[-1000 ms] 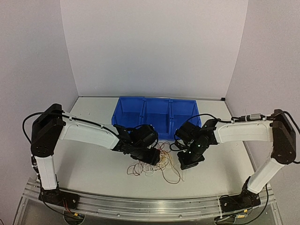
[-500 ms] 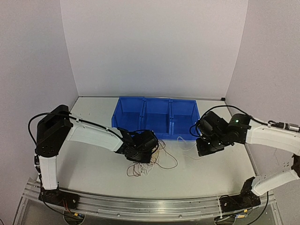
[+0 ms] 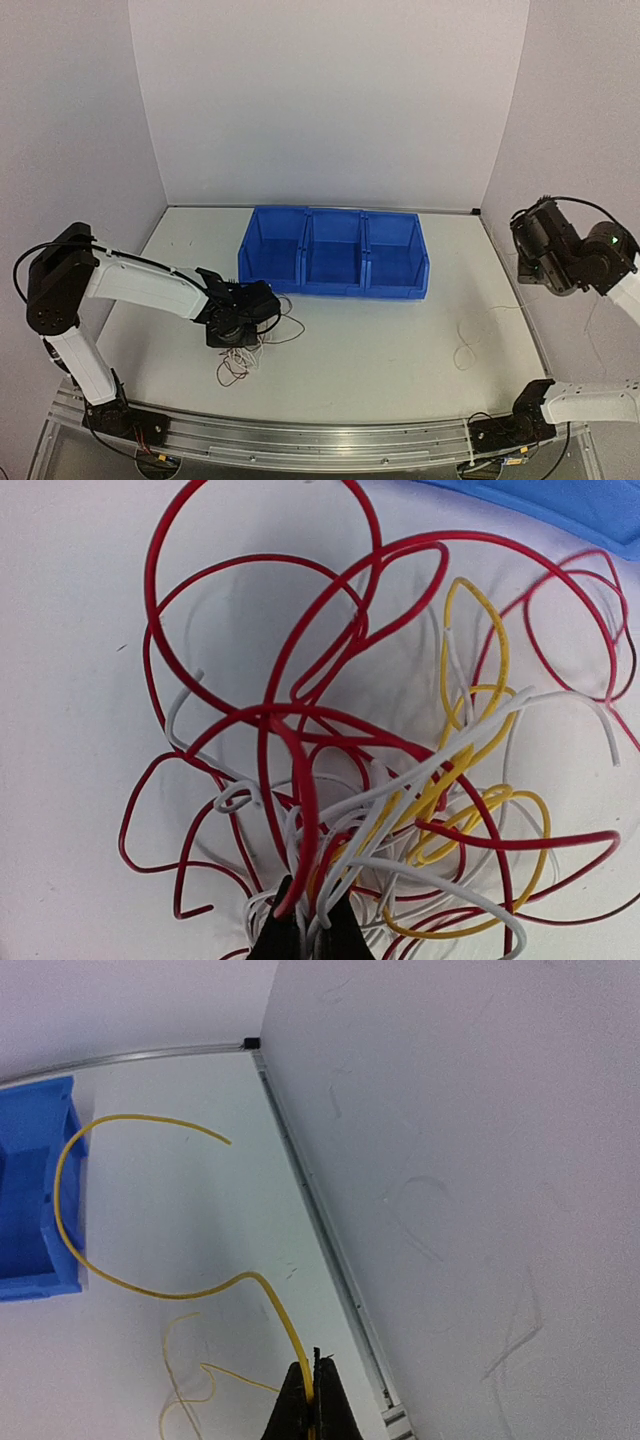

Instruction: Untangle the cables

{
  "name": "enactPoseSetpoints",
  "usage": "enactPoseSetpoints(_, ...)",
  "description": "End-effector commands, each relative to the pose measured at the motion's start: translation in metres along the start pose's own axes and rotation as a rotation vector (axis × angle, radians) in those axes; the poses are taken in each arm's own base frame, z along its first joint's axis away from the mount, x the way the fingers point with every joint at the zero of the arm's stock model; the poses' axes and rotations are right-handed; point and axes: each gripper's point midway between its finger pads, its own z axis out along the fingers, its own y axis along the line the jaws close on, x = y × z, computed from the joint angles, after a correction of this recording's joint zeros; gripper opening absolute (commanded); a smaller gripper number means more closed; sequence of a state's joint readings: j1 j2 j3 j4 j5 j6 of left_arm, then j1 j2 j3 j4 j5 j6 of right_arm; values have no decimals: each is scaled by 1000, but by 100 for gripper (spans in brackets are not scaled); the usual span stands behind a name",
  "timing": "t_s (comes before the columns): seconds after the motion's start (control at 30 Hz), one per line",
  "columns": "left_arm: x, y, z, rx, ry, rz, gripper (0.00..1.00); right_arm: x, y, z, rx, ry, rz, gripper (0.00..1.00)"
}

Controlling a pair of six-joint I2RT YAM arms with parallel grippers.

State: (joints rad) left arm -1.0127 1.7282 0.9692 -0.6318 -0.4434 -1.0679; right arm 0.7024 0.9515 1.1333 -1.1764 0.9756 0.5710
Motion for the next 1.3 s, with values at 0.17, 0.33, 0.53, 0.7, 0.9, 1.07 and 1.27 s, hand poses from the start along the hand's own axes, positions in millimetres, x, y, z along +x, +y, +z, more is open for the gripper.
enactPoseSetpoints(0.17, -12, -6, -22, 135, -48, -7, 0, -50, -40, -39, -20, -108, 34, 0)
enactPoseSetpoints(0.33, -18, -26, -30, 218, -58, 28, 2, -81, -7, -63, -267, -126, 65, 0)
enactPoseSetpoints(0.53, -27, -44, -43, 309, -77, 46, 16, -138, 40, -101, -554, -197, 94, 0)
enactPoseSetpoints(0.7, -28, -47, -45, 321, -77, 58, 40, -186, 78, -120, -698, -255, 155, 0)
enactPoseSetpoints(0.9, -32, -50, -55, 354, -87, 67, 72, -252, 112, -140, -804, -380, 205, 0)
enactPoseSetpoints(1.07, -40, -48, -72, 395, -116, 58, 94, -296, 129, -143, -799, -489, 229, 0)
enactPoseSetpoints(1.27, -44, -42, -84, 413, -132, 38, 100, -345, 130, -144, -704, -682, 271, 0)
